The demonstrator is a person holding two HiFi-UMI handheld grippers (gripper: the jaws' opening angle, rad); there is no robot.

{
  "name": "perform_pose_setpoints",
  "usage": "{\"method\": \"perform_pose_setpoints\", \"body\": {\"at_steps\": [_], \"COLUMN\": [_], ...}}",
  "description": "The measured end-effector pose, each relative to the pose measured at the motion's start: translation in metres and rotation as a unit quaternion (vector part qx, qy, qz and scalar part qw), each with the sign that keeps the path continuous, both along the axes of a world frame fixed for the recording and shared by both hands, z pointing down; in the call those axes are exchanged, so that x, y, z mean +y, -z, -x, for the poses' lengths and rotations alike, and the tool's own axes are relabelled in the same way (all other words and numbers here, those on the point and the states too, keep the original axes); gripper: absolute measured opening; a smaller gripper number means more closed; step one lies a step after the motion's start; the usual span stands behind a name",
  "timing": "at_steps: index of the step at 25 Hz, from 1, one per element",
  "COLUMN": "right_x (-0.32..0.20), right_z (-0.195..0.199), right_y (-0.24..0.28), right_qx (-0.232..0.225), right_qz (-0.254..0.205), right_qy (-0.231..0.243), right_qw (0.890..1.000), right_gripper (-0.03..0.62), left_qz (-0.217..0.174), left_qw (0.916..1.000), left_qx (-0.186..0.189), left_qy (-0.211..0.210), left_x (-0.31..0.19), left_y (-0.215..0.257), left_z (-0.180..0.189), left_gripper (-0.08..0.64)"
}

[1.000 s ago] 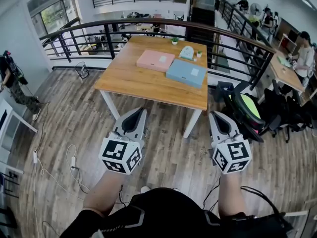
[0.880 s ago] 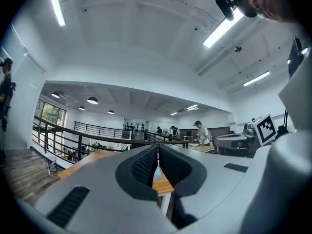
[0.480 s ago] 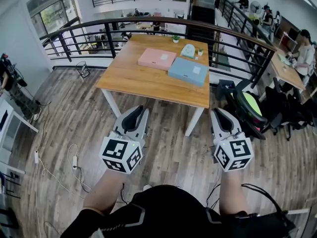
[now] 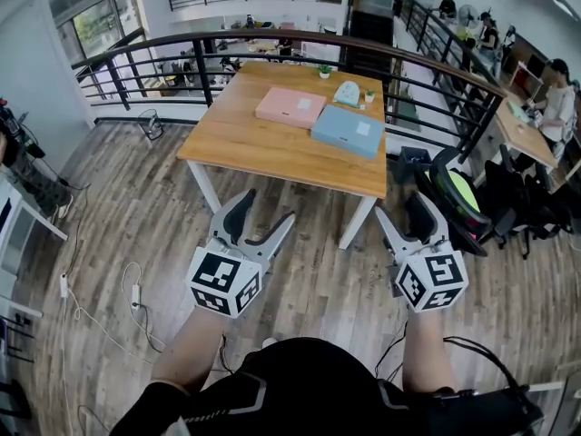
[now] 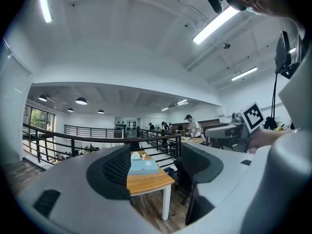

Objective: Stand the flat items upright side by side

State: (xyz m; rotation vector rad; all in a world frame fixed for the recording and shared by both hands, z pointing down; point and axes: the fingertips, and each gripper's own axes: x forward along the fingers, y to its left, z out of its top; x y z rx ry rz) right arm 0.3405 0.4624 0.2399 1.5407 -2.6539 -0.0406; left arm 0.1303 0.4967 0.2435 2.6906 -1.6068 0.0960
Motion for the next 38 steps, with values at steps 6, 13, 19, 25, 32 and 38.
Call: {"method": "perform_pose_setpoints", "body": {"at_steps": [6, 13, 19, 25, 32, 38], "right_x": [-0.001, -0.005, -0.012, -0.036, -0.109, -0.179], "right_z": [0.021, 0.054, 0.086, 0.105, 0.121, 0.120], "right_y": [-0.003, -0.010, -0.018, -0.018, -0.022, -0.021], "right_qx": [0.004, 0.012, 0.033, 0.031, 0.014, 0.008], "right_qz": [0.007, 0.016, 0.017, 0.018, 0.014, 0.013], "right_qy": [0.001, 0.004, 0.011, 0.022, 0.058, 0.089], "right_qw": [1.000, 1.000, 0.999, 0.999, 0.998, 0.996], "right_gripper": [0.348, 0.356, 0.356, 0.354, 0.354, 0.354], "left_qz": [-0.006, 0.007, -0.007, -0.019, -0.024, -0.022], "left_qw": [1.0000, 0.9993, 0.9991, 0.9995, 0.9990, 0.9980], "left_qx": [0.007, 0.035, 0.036, 0.025, 0.011, 0.000], "left_qy": [0.002, -0.012, -0.021, -0.005, 0.038, 0.060], "left_x": [-0.001, -0.004, -0.013, -0.031, -0.083, -0.145], "left_y": [0.000, -0.005, -0.011, -0.011, -0.008, 0.005], "left_z": [0.022, 0.056, 0.082, 0.103, 0.118, 0.113], "left_gripper": [0.337, 0.341, 0.341, 0.341, 0.341, 0.341]}}
